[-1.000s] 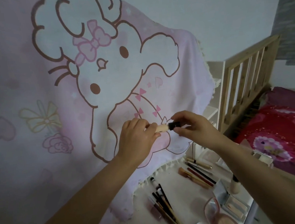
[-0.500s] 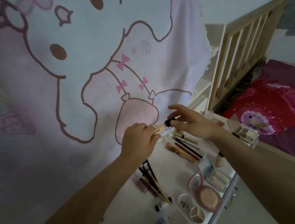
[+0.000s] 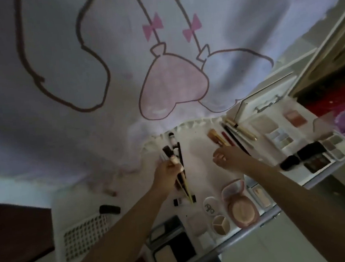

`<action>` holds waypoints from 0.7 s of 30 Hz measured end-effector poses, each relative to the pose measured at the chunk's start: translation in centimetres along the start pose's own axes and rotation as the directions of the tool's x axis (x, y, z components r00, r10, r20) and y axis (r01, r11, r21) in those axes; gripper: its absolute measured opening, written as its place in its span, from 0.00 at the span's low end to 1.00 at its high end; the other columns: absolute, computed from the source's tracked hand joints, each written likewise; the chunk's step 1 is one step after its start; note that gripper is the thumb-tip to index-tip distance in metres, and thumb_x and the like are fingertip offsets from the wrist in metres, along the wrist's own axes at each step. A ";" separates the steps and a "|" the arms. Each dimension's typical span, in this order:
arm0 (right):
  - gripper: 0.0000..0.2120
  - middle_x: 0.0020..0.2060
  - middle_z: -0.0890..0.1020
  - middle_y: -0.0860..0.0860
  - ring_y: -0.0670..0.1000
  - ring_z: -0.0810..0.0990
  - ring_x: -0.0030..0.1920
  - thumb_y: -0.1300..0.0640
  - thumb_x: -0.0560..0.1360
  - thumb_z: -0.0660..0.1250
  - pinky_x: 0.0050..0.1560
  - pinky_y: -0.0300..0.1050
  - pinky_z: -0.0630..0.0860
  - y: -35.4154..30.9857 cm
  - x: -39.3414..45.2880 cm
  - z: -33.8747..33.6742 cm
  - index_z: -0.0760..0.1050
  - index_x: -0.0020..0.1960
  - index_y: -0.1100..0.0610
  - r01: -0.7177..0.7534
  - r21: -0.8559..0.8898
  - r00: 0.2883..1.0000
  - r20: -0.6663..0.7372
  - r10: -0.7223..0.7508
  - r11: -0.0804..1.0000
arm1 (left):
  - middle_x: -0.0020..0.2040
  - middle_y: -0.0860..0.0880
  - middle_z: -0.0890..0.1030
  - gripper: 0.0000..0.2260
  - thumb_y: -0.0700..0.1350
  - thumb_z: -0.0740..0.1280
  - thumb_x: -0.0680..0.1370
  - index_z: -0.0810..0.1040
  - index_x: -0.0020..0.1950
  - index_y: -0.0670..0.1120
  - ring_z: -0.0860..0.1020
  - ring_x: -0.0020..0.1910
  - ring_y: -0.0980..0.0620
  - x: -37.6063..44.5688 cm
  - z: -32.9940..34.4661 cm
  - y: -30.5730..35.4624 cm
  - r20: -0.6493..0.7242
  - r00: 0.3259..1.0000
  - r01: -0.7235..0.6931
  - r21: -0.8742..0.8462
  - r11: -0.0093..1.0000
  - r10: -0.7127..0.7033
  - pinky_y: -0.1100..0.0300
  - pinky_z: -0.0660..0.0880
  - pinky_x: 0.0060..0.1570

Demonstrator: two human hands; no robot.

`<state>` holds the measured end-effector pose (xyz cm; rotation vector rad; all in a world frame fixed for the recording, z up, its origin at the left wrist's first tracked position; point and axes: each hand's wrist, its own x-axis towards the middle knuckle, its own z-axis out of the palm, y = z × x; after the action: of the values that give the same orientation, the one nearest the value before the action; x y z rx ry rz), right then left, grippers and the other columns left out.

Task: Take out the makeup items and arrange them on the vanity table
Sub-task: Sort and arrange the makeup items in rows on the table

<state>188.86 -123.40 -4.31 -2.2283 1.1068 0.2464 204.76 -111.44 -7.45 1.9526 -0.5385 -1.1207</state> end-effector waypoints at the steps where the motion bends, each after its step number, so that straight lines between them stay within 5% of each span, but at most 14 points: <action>1: 0.17 0.59 0.77 0.58 0.55 0.75 0.59 0.54 0.77 0.59 0.54 0.38 0.67 -0.7 1.0 0.6 0.71 0.62 0.60 0.019 -0.067 0.999 0.041 -0.017 0.998 | 0.44 0.45 0.77 0.03 0.39 0.64 0.76 0.77 0.48 0.41 0.75 0.45 0.49 -0.3 -0.4 -0.6 -0.066 0.998 -0.016 -0.006 1.000 0.015 0.56 0.71 0.50; 3: 0.21 0.64 0.71 0.59 0.57 0.70 0.63 0.52 0.78 0.58 0.61 0.45 0.67 -2.6 3.1 2.3 0.65 0.67 0.59 0.060 -0.151 0.993 0.111 -0.043 0.987 | 0.41 0.49 0.76 0.04 0.40 0.64 0.77 0.77 0.46 0.42 0.74 0.40 0.53 -1.1 -1.3 -2.1 -0.195 0.979 -0.044 0.059 0.997 0.055 0.60 0.70 0.43; 7: 0.20 0.63 0.68 0.61 0.60 0.70 0.61 0.53 0.77 0.58 0.59 0.51 0.70 -6.9 5.0 6.0 0.65 0.66 0.60 0.227 -0.259 0.972 0.113 -0.204 0.939 | 0.34 0.53 0.72 0.06 0.44 0.60 0.79 0.73 0.44 0.45 0.70 0.34 0.54 -2.9 -2.4 -5.1 -0.372 0.928 0.032 0.128 0.991 0.018 0.66 0.62 0.28; 11: 0.22 0.67 0.66 0.58 0.59 0.65 0.67 0.52 0.79 0.52 0.63 0.54 0.68 -8.9 5.0 9.5 0.57 0.72 0.57 0.346 -0.339 0.937 0.075 -0.341 0.875 | 0.34 0.47 0.76 0.12 0.44 0.59 0.79 0.73 0.37 0.43 0.74 0.38 0.46 -3.3 -3.8 -7.1 -0.576 0.811 0.134 0.006 0.991 -0.106 0.61 0.66 0.32; 15: 0.23 0.72 0.58 0.56 0.58 0.54 0.73 0.54 0.78 0.55 0.69 0.55 0.61 -8.5 4.8 10.7 0.57 0.71 0.55 0.391 -0.394 0.920 0.165 -0.355 0.832 | 0.49 0.33 0.79 0.11 0.41 0.57 0.79 0.75 0.54 0.36 0.77 0.49 0.36 -2.6 -4.8 -7.3 -0.618 0.732 0.225 -0.178 0.958 -0.287 0.48 0.74 0.50; 19: 0.24 0.73 0.56 0.56 0.57 0.52 0.74 0.54 0.78 0.56 0.70 0.52 0.58 -7.3 4.7 10.1 0.56 0.72 0.56 0.397 -0.393 0.917 0.201 -0.343 0.830 | 0.50 0.37 0.79 0.12 0.40 0.56 0.80 0.75 0.57 0.38 0.76 0.47 0.40 -1.7 -5.4 -7.6 -0.666 0.685 0.292 -0.119 0.949 -0.294 0.55 0.69 0.44; 21: 0.23 0.72 0.58 0.56 0.56 0.55 0.73 0.54 0.77 0.57 0.71 0.50 0.59 -6.5 4.6 9.8 0.59 0.71 0.57 0.389 -0.376 0.920 0.201 -0.335 0.841 | 0.53 0.38 0.79 0.12 0.41 0.57 0.80 0.74 0.58 0.38 0.76 0.50 0.40 -1.5 -5.7 -7.6 -0.669 0.678 0.260 -0.173 0.950 -0.307 0.54 0.71 0.49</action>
<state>197.85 -117.51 -10.94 -2.6975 0.5761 0.4877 208.63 -103.48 -11.20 2.2528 0.2208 -0.4761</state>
